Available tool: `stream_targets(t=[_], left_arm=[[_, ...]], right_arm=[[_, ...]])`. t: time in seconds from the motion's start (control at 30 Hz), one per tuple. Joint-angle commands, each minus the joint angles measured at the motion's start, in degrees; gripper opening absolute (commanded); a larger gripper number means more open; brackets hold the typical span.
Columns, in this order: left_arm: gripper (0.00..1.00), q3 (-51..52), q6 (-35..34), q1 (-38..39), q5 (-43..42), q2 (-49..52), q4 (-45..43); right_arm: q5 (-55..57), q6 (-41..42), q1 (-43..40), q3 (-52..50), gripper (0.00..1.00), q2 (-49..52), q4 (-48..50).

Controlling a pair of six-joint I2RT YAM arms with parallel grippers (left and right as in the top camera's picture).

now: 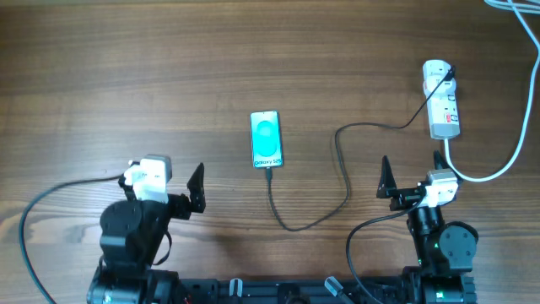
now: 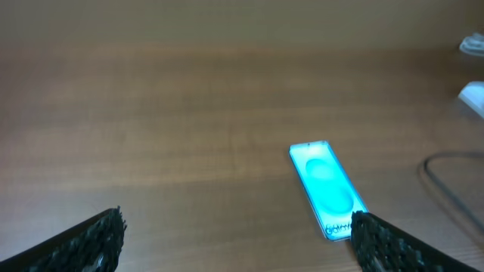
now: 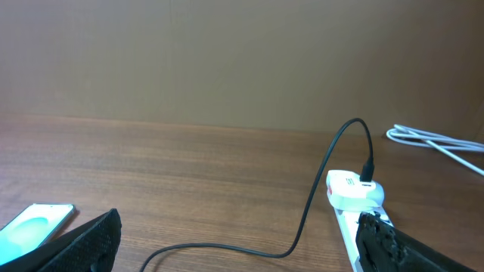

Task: Plug charger to phone and switch on socket

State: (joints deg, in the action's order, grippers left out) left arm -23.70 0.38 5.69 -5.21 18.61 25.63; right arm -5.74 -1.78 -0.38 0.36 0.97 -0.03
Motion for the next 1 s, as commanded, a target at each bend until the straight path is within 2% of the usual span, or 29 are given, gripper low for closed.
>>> stream_targets(t=[0.0, 0.1, 0.33, 0.5, 0.67, 0.97], left_arm=[[1.0, 4.57, 0.22, -0.2, -0.74, -4.22, -3.45], [1.0, 7.98, 0.04, -0.26, -0.74, -6.58, -7.48], [1.0, 15.43, -7.58, -1.64, -0.46, -9.84, -18.62], [1.0, 19.32, -10.67, -1.7, 0.57, -11.56, -24.96], [1.0, 22.77, -14.82, -1.75, 3.43, -14.95, -27.98], [1.0, 23.39, -13.16, -1.75, 5.31, -18.1, -26.51]], right_arm=[[0.37, 0.44, -0.24, -0.04, 1.0, -0.76, 0.17], [0.37, 0.44, -0.24, -0.04, 1.0, -0.76, 0.17], [0.35, 0.44, -0.24, -0.04, 1.0, -0.76, 0.17], [0.37, 0.44, -0.24, -0.04, 1.0, -0.76, 0.17], [0.37, 0.42, -0.24, -0.04, 1.0, -0.76, 0.17], [0.37, 0.44, -0.24, -0.04, 1.0, -0.76, 0.17]])
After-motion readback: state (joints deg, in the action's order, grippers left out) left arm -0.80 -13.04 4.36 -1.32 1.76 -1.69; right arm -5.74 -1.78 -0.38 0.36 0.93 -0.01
